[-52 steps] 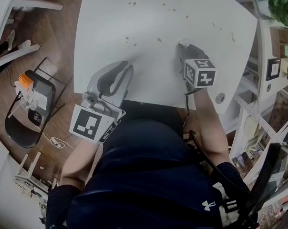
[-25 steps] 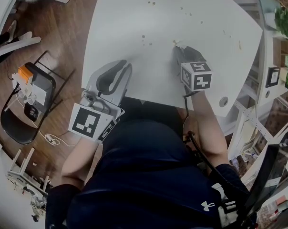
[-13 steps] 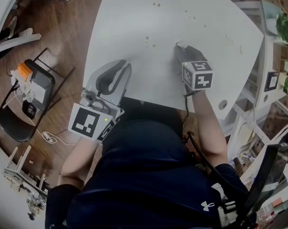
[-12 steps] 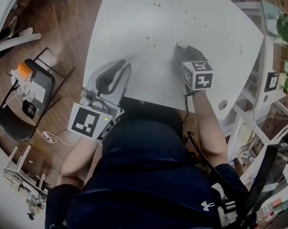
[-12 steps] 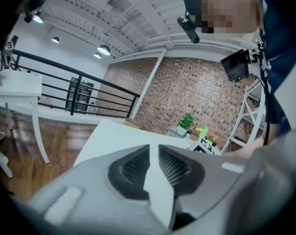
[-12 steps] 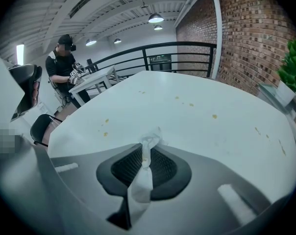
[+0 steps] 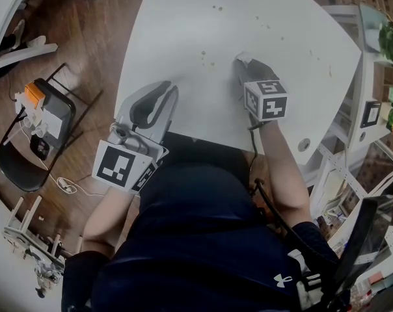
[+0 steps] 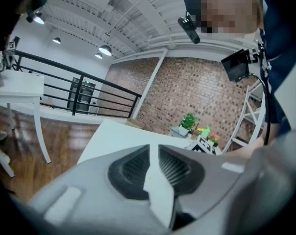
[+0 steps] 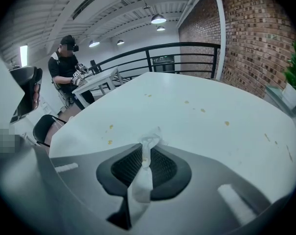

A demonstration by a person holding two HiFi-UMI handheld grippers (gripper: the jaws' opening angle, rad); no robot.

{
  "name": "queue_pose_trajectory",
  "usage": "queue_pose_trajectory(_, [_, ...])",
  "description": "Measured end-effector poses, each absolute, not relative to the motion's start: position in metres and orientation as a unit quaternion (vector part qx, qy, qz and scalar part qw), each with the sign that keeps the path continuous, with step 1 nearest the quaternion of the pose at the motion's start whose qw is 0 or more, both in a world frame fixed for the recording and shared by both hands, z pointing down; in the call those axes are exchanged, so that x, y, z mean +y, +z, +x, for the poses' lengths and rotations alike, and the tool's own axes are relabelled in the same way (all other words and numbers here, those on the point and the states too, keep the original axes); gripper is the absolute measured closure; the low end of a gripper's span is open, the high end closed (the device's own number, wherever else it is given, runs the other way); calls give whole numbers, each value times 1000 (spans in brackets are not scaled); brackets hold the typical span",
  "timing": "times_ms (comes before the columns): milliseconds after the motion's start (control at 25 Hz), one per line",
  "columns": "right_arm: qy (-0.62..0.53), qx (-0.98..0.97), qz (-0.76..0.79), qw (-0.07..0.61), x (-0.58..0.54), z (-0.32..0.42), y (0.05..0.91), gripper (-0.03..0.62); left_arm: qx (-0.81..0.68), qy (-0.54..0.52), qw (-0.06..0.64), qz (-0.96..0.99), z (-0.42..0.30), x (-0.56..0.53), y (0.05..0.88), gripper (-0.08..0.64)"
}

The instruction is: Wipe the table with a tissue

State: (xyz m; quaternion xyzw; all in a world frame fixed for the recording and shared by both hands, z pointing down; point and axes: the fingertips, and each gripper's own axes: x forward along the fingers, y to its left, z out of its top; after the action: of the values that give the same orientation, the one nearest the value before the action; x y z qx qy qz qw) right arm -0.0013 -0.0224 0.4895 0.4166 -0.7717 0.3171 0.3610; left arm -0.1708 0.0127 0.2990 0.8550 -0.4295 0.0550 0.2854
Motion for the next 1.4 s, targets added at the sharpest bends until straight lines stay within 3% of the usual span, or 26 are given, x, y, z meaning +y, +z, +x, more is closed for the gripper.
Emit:
queue_pose_trajectory(280, [314, -783, 403, 355, -16, -5, 489, 549, -424, 58, 283, 858, -158, 16, 297, 508])
queue_pose_trajectory(760, [334, -762, 450, 325, -28, 53, 488, 549, -411, 70, 277, 866, -115, 32, 291, 508])
queue_pose_trajectory(1000, [310, -796, 395, 339, -21, 16, 485, 550, -409, 88, 263, 869, -90, 40, 283, 508])
queue_pose_trajectory(1400, [294, -834, 381, 270, -1, 47, 442, 549, -392, 103, 257, 877, -10, 61, 288, 508])
